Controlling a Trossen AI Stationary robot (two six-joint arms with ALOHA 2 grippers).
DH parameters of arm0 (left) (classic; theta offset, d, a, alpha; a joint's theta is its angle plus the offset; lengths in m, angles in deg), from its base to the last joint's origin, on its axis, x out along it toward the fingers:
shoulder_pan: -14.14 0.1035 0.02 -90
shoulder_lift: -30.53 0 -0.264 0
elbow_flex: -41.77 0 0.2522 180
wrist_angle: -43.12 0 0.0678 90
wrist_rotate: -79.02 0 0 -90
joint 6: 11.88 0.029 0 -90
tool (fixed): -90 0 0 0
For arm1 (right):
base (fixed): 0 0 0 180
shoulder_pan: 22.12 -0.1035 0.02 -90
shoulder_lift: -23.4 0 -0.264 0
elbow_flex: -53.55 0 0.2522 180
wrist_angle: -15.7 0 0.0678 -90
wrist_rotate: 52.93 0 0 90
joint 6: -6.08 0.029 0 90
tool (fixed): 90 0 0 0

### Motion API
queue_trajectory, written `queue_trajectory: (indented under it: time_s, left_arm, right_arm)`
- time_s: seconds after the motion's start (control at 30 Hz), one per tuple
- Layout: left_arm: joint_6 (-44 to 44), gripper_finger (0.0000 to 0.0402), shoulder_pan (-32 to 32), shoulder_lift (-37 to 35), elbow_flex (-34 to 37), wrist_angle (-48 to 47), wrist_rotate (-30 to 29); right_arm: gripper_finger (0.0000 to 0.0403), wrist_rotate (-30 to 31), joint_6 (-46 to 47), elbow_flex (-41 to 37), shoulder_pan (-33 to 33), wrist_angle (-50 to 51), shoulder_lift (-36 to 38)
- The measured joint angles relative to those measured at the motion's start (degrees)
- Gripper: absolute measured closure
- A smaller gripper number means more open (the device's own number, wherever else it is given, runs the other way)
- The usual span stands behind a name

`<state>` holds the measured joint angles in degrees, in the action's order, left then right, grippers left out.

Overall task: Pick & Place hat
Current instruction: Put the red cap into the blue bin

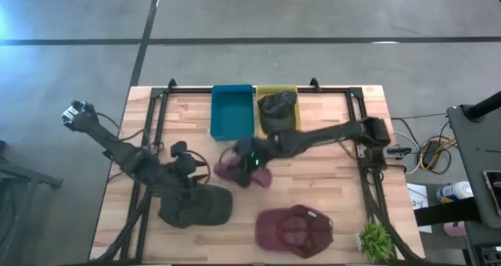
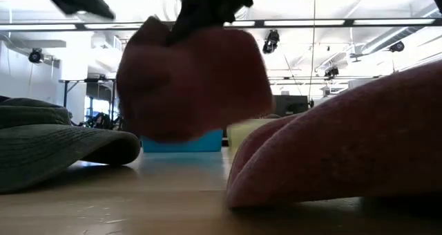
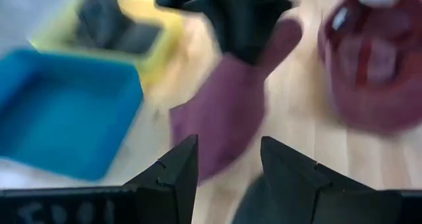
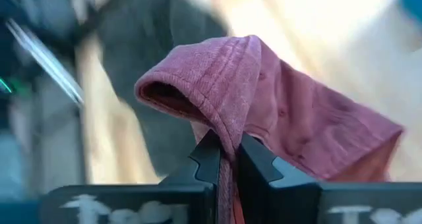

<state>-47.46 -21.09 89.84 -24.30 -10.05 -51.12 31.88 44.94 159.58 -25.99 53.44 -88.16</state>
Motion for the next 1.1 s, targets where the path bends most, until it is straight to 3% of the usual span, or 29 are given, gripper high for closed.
queue_trajectory:
  time_s: [0.13,0.43,0.7,0.93,1.1]
  left_arm:
    - [-0.15,0.0243,-2.87,-1.92,-4.31,-4.51,-6.79]
    - [-0.69,0.0243,-9.29,-4.63,-10.85,-14.80,-22.11]
    - [1.26,0.0243,-9.38,-5.86,-11.53,-16.01,-25.30]
    - [1.29,0.0243,-9.07,-5.99,-11.19,-16.97,-31.71]
    - [0.67,0.0243,-8.40,-5.95,-11.16,-17.85,-31.86]
  right_arm:
    - [0.0381,0.49,7.48,-2.71,5.84,-5.93,4.05]
    - [0.0381,2.67,28.30,-12.17,17.89,-39.43,4.26]
    - [0.0378,13.58,37.62,-18.80,22.37,-55.06,0.39]
    - [0.0377,15.24,42.92,-17.41,24.71,-61.15,-7.86]
    - [0.0376,16.75,50.54,-14.35,25.25,-78.66,-16.57]
